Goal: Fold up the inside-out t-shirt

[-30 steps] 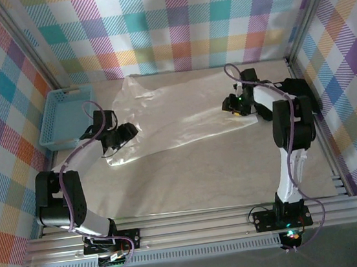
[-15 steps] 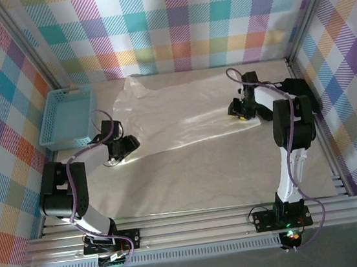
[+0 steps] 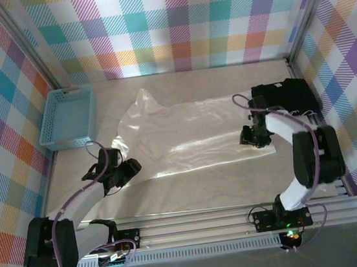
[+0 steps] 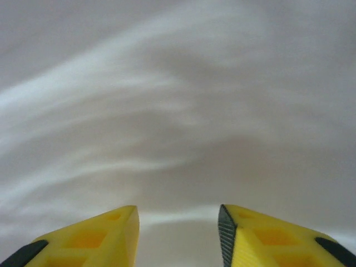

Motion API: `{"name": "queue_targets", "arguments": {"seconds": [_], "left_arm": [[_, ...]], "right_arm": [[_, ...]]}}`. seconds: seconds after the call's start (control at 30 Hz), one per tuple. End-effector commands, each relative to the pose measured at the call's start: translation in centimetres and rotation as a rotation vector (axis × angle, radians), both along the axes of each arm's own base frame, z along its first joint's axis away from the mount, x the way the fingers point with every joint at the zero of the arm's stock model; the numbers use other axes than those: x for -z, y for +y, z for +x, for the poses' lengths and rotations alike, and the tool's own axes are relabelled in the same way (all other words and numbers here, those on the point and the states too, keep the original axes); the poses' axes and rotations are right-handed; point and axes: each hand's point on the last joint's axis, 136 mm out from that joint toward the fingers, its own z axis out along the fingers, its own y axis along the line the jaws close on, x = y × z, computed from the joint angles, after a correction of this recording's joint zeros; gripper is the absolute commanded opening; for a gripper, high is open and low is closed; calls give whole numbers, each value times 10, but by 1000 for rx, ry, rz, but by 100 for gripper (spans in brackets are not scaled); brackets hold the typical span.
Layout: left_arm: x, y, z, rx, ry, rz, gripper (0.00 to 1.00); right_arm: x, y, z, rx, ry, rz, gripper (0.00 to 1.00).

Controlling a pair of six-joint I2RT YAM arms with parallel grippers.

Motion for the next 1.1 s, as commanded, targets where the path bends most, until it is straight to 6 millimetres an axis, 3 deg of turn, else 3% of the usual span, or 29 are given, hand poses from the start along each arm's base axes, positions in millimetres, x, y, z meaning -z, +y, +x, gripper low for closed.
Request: {"name": "queue_targets", "arguments": {"seconds": [0.0, 0.07, 0.17, 0.27, 0.37, 0.5, 0.67, 0.77, 0.87, 0.97, 1.07], "left_arm": [[-30, -9, 17, 42, -43, -16, 60], [-35, -16, 37, 47, -67, -73, 60], [-29, -23, 52, 28, -64, -147, 59], [-17, -17, 59, 11, -38, -132, 58], [-2, -10, 59, -6, -1, -130, 58], [13, -2, 52, -21, 30, -124, 57], [22, 4, 42, -24, 47, -105, 57], [26, 7, 39, -27, 57, -93, 57], [29, 9, 36, -28, 63, -80, 57], [32, 10, 34, -32, 67, -73, 57], [33, 12, 33, -31, 70, -61, 57]], "right_arm": [[-62, 111, 22, -428, -353, 151, 48], [-72, 174, 12, -632, -428, 219, 52], [-71, 251, -9, -882, -505, 253, 58], [-64, 305, -19, -1035, -539, 293, 62], [-45, 337, -25, -1175, -554, 249, 66], [-22, 354, -23, -1269, -566, 142, 67], [1, 355, -3, -1288, -564, 13, 64], [3, 358, 5, -1271, -587, -8, 45], [-8, 360, 12, -1230, -623, -6, 21], [-20, 358, 20, -1172, -641, 21, 5], [-33, 349, 36, -1067, -639, 63, 0]]}}
